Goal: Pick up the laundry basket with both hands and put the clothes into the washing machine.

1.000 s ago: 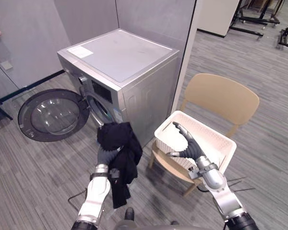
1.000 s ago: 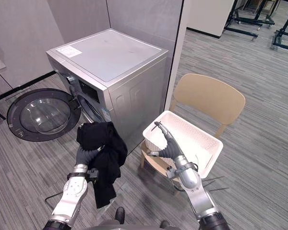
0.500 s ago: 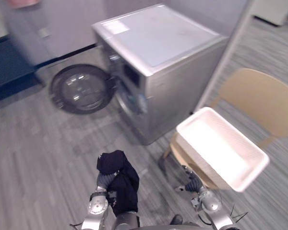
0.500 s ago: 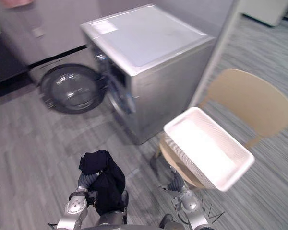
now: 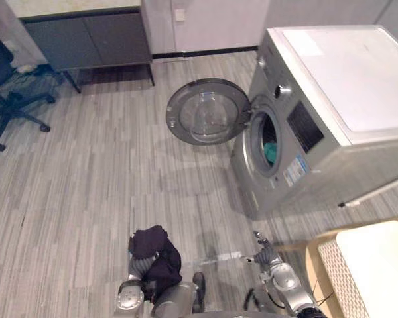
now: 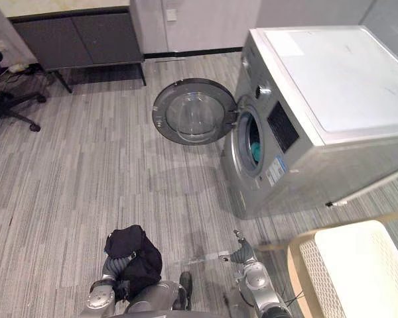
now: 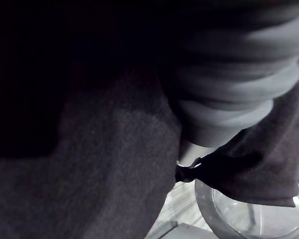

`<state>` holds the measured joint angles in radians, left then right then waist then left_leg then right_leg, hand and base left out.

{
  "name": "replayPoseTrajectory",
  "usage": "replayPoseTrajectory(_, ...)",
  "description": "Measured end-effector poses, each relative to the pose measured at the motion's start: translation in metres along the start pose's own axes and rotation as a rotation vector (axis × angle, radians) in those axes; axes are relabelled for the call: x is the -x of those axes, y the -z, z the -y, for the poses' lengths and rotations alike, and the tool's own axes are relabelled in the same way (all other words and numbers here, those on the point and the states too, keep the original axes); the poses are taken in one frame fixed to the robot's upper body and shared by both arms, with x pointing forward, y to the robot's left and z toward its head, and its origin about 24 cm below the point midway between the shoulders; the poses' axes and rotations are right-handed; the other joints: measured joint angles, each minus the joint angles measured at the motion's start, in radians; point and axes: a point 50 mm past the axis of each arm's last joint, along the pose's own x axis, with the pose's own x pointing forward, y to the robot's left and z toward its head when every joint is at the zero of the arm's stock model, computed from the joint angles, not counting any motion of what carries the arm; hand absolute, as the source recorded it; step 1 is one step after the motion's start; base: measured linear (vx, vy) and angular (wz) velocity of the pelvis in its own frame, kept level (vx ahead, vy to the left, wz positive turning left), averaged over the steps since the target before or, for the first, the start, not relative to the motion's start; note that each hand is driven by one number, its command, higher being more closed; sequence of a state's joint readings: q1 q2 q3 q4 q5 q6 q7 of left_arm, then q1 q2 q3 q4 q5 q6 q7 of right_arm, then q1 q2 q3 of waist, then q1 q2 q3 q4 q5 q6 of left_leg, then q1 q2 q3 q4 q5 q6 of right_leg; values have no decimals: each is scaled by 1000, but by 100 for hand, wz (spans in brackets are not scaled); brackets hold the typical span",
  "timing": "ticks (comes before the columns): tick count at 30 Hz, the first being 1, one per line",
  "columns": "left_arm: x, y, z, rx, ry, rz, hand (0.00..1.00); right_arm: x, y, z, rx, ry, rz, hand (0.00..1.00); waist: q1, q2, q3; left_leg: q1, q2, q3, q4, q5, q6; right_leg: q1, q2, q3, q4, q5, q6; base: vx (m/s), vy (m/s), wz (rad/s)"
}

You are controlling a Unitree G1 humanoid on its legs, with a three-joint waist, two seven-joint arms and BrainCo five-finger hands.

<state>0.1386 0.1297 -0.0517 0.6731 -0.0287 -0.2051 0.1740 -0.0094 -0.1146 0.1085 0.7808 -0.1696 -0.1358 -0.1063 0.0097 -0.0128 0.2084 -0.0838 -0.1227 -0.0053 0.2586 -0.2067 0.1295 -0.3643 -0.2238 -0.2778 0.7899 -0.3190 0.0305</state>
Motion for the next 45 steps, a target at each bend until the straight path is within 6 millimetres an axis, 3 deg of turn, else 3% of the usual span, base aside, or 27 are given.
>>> replayPoseTrajectory(3, -4, -9, 7, -11, 29, 29, 100, 0, 3, 6, -21, 23, -15, 0, -19, 16, 14, 60, -1, -68, -19, -13, -27, -59, 51, -21, -298, 94, 20, 404, -26, 85)
replayPoseTrajectory(4, -5, -10, 8, -14, 32, 33, 100, 1, 6, 8, -30, 32, -25, 0, -25, 13, 12, 91, -2, -93, -27, -35, -55, -79, 64, -21, -371, 153, -4, 597, -122, 106)
replayPoseTrajectory(6, -3, -7, 9, -17, 45, 27, 100, 3, 11, 8, -39, 35, -40, 0, -37, 7, 0, 151, 6, -121, -46, -61, -96, -71, 65, -38, -381, 208, -45, 519, -153, 97)
replayPoseTrajectory(7, -1, -4, 8, -23, 51, 20, 100, 4, 13, 6, -52, 32, -48, 0, -52, -4, -8, 150, 1, -126, -7, -77, -125, -51, 64, -44, -397, 309, -93, 622, -195, 77)
replayPoseTrajectory(8, 0, -5, 14, -22, 75, 22, 100, 3, 10, 9, -64, 45, -44, 0, -52, 22, -5, 87, 40, -89, 166, -87, -180, -18, 96, -66, -396, 280, -108, 619, -189, 49)
replayPoseTrajectory(9, 1, -4, 15, -20, 79, 19, 100, 1, 7, 9, -70, 44, -34, 0, -48, 28, -4, 47, 56, -57, 269, -74, -204, 2, 112, -60, -414, 272, -113, 842, -199, -22)
replayPoseTrajectory(10, 4, 1, 16, -17, 93, 2, 100, -1, 0, 6, -82, 37, -10, 0, -40, 38, -1, -42, 117, 20, 517, 15, -273, 77, 169, -46, -473, 259, -132, 596, -110, -78)
replayPoseTrajectory(11, 5, 3, 17, -17, 103, -3, 100, -1, -3, 3, -98, 33, 0, 0, -24, 40, 3, -91, 183, 72, 664, 1, -252, 145, 211, -17, -510, 250, -145, 594, -80, -92)
replayPoseTrajectory(13, 5, 0, 24, -3, 125, 6, 100, -1, -4, 2, -127, 40, 5, 0, -5, 29, 9, -143, 235, 130, 736, -39, -190, 244, 235, 39, -566, 242, -153, 435, -32, -81)
replayPoseTrajectory(14, 4, -3, 27, 2, 134, 17, 100, -1, -5, 2, -133, 43, 9, 0, 0, 24, 10, -158, 237, 137, 723, -46, -177, 262, 235, 62, -581, 242, -153, 549, 7, -97)
replayPoseTrajectory(17, 1, -19, 34, 26, 151, 81, 100, -4, -11, 6, -137, 54, 30, 0, 5, 19, 16, -238, 224, 94, 498, -72, -169, 318, 215, 169, -618, 231, -132, 421, 110, -104)
replayPoseTrajectory(18, 0, -21, 35, 29, 152, 90, 100, -4, -11, 6, -143, 57, 26, 0, 6, 16, 20, -242, 201, 18, 335, -60, -188, 331, 202, 212, -617, 216, -107, 322, 213, -110)
replayPoseTrajectory(19, -1, -24, 36, 31, 155, 98, 100, -3, -5, 6, -142, 59, 8, 0, 7, 28, 20, -227, 191, -92, 166, -21, -235, 342, 204, 259, -617, 199, -77, 312, 241, -119)
replayPoseTrajectory(20, -1, -24, 37, 34, 156, 99, 100, -2, -4, 6, -137, 60, 5, 0, 7, 38, 18, -222, 194, -136, 109, 10, -254, 344, 209, 276, -614, 190, -62, 307, 304, -137)
replayPoseTrajectory(21, 0, -23, 43, 48, 166, 92, 100, -1, 0, 11, -118, 70, -4, 0, 7, 87, 15, -218, 224, -195, 39, 160, -264, 343, 240, 325, -603, 165, -19, 289, 403, -132)
replayPoseTrajectory(22, 0, -22, 48, 48, 178, 79, 100, 0, 5, 15, -104, 76, -22, 0, 4, 107, 21, -219, 240, -184, 68, 166, -243, 344, 252, 364, -585, 136, 17, 262, 423, -121)
replayPoseTrajectory(23, -3, -24, 48, 36, 183, 78, 100, 0, 6, 12, -111, 71, -31, 0, 3, 83, 23, -215, 227, -159, 73, 164, -243, 334, 231, 383, -567, 131, 26, 208, 382, -104)
replayPoseTrajectory(24, -6, -27, 45, 5, 189, 94, 100, 2, 9, 4, -114, 53, -39, 0, 7, 40, 15, -196, 200, -87, 53, 134, -216, 300, 183, 419, -539, 113, 53, 147, 312, -85)
replayPoseTrajectory(26, -9, -30, 40, -22, 187, 105, 100, 3, 9, -4, -114, 32, -41, 0, 7, 21, 10, -175, 185, 18, 62, 103, -168, 265, 143, 476, -522, 119, 75, 116, 328, -124)
replayPoseTrajectory(28, -9, -28, 34, -33, 175, 100, 100, 1, 2, -9, -105, 12, -22, 0, 7, 21, 10, -146, 194, 124, 51, 83, -143, 231, 114, 416, -506, 138, 87, 52, 244, -163)
replayPoseTrajectory(30, -11, -29, 28, -46, 164, 104, 100, -3, -6, -12, -85, -3, 1, 0, 7, 19, 9, -107, 200, 229, 17, 80, -135, 201, 58, 195, -483, 150, 74, 59, 153, -172)
replayPoseTrajectory(31, -11, -34, 25, -43, 155, 123, 100, -4, -7, -13, -73, -9, 2, 0, 6, 20, 10, -76, 213, 293, -4, 77, -130, 201, 23, 14, -480, 159, 56, 53, 54, -121)
replayPoseTrajectory(34, -15, -43, 24, -50, 155, 153, 100, -3, -5, -13, -49, -9, -6, 0, 3, 20, 8, -27, 242, 385, -43, 78, -134, 212, -11, -203, -481, 188, 27, 60, -29, -106)
replayPoseTrajectory(38, -13, -40, 25, -70, 163, 145, 100, 1, 7, -9, -37, 0, -46, 0, -23, 23, 8, 13, 290, 436, -9, 62, -175, 229, 45, -138, -522, 187, 25, 56, -143, -66)
replayPoseTrajectory(40, -13, -39, 29, -72, 180, 136, 100, 4, 15, -4, -29, 14, -70, 0, -18, 24, 12, -74, 380, 407, 268, 49, -201, 258, 92, -75, -573, 193, 12, 36, -167, -85)
replayPoseTrajectory(42, -9, -34, 33, -55, 185, 120, 100, 5, 21, 1, -23, 34, -91, 0, -15, 38, 16, -120, 413, 336, 410, 45, -209, 284, 123, -21, -581, 204, -1, 112, -86, -94)
replayPoseTrajectory(45, -9, -36, 42, -36, 200, 126, 100, 6, 26, 20, -34, 100, -111, 0, -10, 29, 26, -131, 303, 122, 299, -20, -219, 268, 115, 101, -562, 208, 4, 107, 90, -119)
